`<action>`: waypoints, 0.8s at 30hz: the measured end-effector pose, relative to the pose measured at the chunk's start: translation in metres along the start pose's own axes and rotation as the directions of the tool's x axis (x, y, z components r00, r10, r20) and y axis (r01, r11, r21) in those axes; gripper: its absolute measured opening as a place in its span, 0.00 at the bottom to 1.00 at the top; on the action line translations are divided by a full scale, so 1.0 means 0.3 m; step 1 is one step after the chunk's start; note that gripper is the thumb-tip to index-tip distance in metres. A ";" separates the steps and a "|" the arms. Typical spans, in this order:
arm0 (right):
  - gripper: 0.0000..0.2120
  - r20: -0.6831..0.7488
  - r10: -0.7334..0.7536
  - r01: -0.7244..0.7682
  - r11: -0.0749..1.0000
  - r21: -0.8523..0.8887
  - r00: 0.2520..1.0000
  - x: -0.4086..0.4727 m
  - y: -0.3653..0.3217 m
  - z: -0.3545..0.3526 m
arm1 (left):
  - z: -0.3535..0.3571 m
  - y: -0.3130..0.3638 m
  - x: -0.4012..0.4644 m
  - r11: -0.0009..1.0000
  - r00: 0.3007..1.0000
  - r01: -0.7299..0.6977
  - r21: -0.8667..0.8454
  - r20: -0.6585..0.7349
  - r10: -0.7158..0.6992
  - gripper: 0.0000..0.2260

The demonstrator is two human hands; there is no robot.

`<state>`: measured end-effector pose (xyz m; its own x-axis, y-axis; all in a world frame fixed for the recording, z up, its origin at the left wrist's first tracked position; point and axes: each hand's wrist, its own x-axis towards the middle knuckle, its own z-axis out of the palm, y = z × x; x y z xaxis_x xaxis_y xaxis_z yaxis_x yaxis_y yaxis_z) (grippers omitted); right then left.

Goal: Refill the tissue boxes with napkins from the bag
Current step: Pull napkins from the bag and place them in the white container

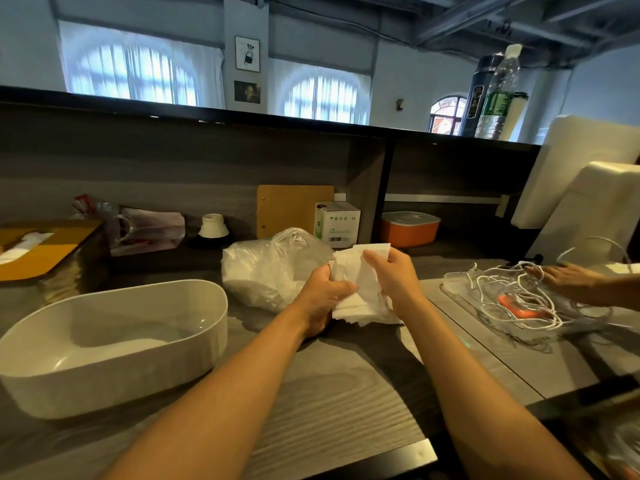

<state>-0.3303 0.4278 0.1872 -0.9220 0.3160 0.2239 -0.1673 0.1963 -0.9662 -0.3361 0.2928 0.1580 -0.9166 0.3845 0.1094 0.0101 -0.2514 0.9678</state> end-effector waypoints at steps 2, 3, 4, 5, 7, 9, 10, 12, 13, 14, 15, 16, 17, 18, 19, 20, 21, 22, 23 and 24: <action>0.06 -0.031 -0.064 0.064 0.998 0.023 0.997 0.002 0.009 0.002 | -0.003 0.003 0.002 1.000 1.000 0.009 -0.017 -0.011 -0.009 0.19; 0.05 -0.048 -0.072 0.074 0.997 0.028 0.996 0.004 0.013 0.002 | -0.004 0.006 0.003 0.999 1.000 0.020 -0.042 -0.017 -0.021 0.19; 0.04 -0.079 -0.083 0.085 0.996 0.031 0.993 0.003 0.010 0.001 | -0.007 0.007 0.008 0.996 0.999 0.036 -0.076 -0.029 -0.039 0.18; 0.04 -0.126 -0.100 0.106 0.994 0.039 0.987 0.003 0.005 -0.004 | -0.010 0.008 0.012 0.991 0.997 0.057 -0.125 -0.049 -0.063 0.18; 0.04 -0.248 -0.108 0.138 0.984 0.108 0.963 0.007 -0.013 -0.022 | -0.014 0.010 0.018 0.964 0.986 0.097 -0.247 -0.104 -0.126 0.16; 0.04 -0.282 -0.047 0.120 0.961 0.248 0.958 0.003 -0.042 -0.040 | -0.018 0.009 0.024 0.939 0.976 0.109 -0.327 -0.143 -0.163 0.16; 0.04 -0.238 -0.028 0.106 0.942 0.319 0.971 -0.002 -0.055 -0.042 | -0.018 0.009 0.026 0.933 0.975 0.106 -0.344 -0.146 -0.165 0.16; 0.04 -0.111 -0.085 0.118 0.935 0.334 0.990 -0.015 -0.068 -0.027 | -0.016 0.009 0.027 0.926 0.982 0.104 -0.364 -0.113 -0.154 0.18; 0.04 -0.060 -0.137 0.148 0.953 0.264 0.989 -0.025 -0.068 -0.011 | -0.016 0.009 0.028 0.926 0.984 0.103 -0.363 -0.098 -0.147 0.21; 0.04 -0.022 -0.188 0.189 0.971 0.142 0.982 -0.031 -0.059 0.007 | -0.016 0.009 0.029 0.931 0.986 0.101 -0.351 -0.087 -0.139 0.24; 0.03 0.014 -0.228 0.228 0.974 -0.002 0.974 -0.036 -0.047 0.022 | -0.017 0.008 0.030 0.938 0.988 0.094 -0.333 -0.086 -0.130 0.25; 0.03 0.046 -0.250 0.254 0.957 -0.138 0.967 -0.036 -0.031 0.035 | -0.017 0.006 0.030 0.948 0.990 0.083 -0.308 -0.087 -0.114 0.24; 0.04 0.062 -0.257 0.264 0.939 -0.222 0.964 -0.033 -0.014 0.046 | -0.015 0.001 0.028 0.962 0.993 0.060 -0.266 -0.084 -0.085 0.21; 0.06 0.061 -0.242 0.249 0.933 -0.261 0.968 -0.027 0.002 0.052 | -0.012 -0.004 0.028 0.977 0.996 0.029 -0.211 -0.082 -0.047 0.16; 0.08 0.049 -0.223 0.228 0.937 -0.263 0.974 -0.023 0.009 0.055 | -0.010 -0.007 0.027 0.987 0.996 -0.005 -0.160 -0.092 -0.010 0.13; 0.10 0.028 -0.203 0.203 0.946 -0.254 0.979 -0.023 0.005 0.053 | -0.009 -0.008 0.026 0.991 0.993 -0.035 -0.131 -0.115 0.020 0.12; 0.12 0.002 -0.186 0.182 0.955 -0.234 0.982 -0.022 -0.002 0.047 | -0.008 -0.004 0.022 0.990 0.989 -0.051 -0.129 -0.147 0.032 0.13; 0.14 -0.024 -0.159 0.151 0.969 -0.196 0.987 -0.020 -0.011 0.038 | -0.010 0.002 0.018 0.987 0.983 -0.062 -0.151 -0.180 0.034 0.15; 0.15 -0.047 -0.112 0.105 0.986 -0.132 0.993 -0.011 -0.013 0.029 | -0.014 0.010 0.013 0.980 0.977 -0.074 -0.187 -0.212 0.034 0.14; 0.17 -0.063 -0.037 0.033 0.998 -0.053 0.997 -0.001 -0.013 0.021 | -0.022 0.016 0.012 0.969 0.972 -0.089 -0.231 -0.232 0.034 0.13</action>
<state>-0.3317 0.4210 0.1901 -0.8912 0.3667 0.2670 -0.1792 0.2562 -0.9499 -0.3419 0.2870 0.1614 -0.9835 0.1590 0.0866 -0.0010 -0.4832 0.8755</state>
